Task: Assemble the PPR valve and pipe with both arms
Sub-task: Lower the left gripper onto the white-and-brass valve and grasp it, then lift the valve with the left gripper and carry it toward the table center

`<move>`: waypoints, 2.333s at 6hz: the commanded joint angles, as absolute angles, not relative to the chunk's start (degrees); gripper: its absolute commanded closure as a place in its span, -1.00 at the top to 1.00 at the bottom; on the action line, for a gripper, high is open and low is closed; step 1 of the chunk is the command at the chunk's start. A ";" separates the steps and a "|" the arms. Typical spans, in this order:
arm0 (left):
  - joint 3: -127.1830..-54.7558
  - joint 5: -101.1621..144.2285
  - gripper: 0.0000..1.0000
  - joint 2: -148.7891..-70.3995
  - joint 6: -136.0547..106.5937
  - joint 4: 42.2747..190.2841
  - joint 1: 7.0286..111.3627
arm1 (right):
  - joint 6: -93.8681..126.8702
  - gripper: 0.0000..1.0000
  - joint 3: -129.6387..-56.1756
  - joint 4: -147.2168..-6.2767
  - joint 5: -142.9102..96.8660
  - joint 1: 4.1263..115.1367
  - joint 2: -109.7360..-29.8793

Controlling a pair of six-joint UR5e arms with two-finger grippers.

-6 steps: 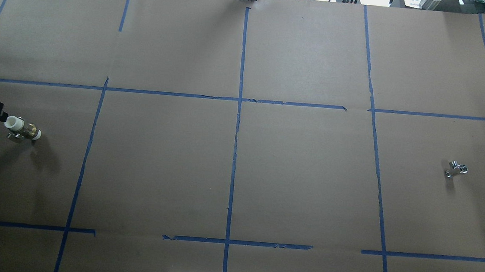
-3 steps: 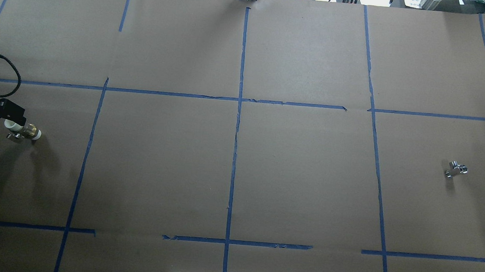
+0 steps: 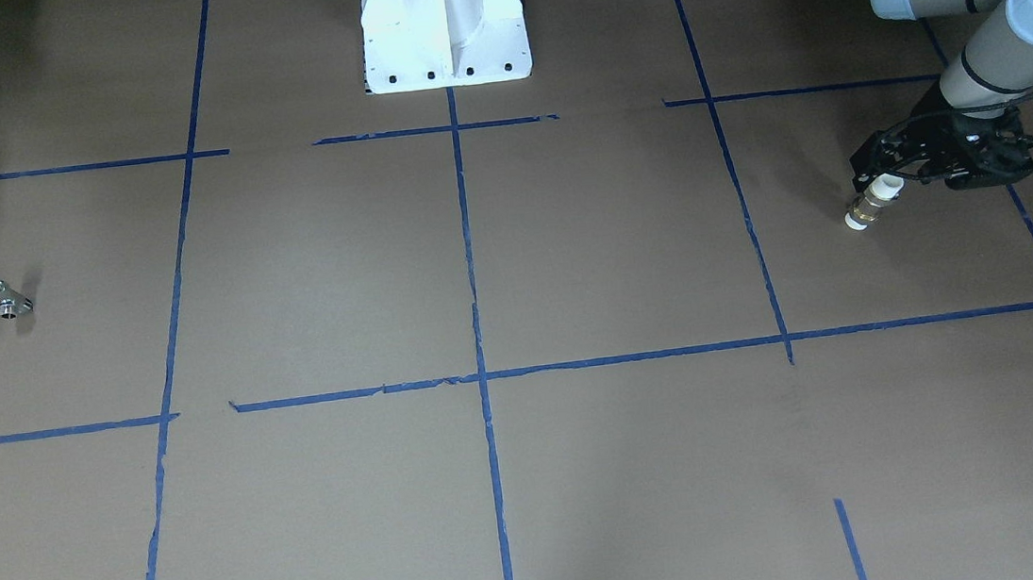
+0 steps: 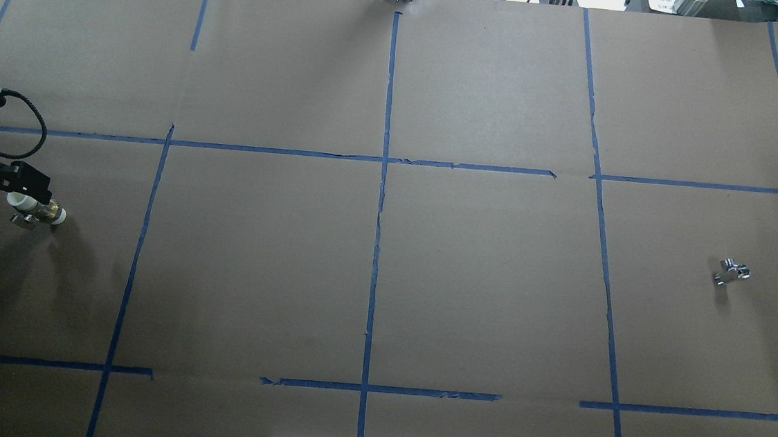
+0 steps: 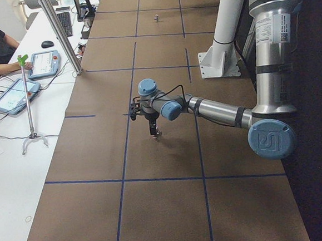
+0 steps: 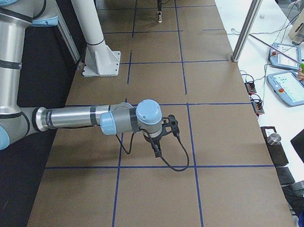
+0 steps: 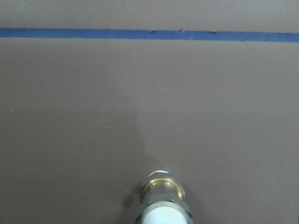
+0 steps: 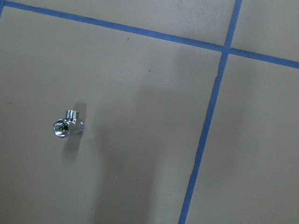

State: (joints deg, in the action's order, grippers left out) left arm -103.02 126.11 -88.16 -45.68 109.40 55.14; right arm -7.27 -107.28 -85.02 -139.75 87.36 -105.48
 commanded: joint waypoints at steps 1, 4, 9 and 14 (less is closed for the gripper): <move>-102.92 126.12 -0.08 -88.24 -45.62 109.42 55.02 | -7.29 1.00 -107.31 -84.99 -139.75 87.36 -105.47; -105.02 125.86 -1.00 -89.11 -45.87 109.34 55.11 | -7.47 1.00 -107.40 -84.99 -139.83 87.36 -105.47; -106.97 119.99 -1.00 -118.21 -62.43 87.36 41.20 | -7.30 1.00 -107.14 -82.02 -139.83 86.75 -105.64; -85.75 107.93 -1.00 -143.92 -80.15 84.04 29.00 | -7.38 1.00 -106.87 -81.65 -139.83 86.75 -106.87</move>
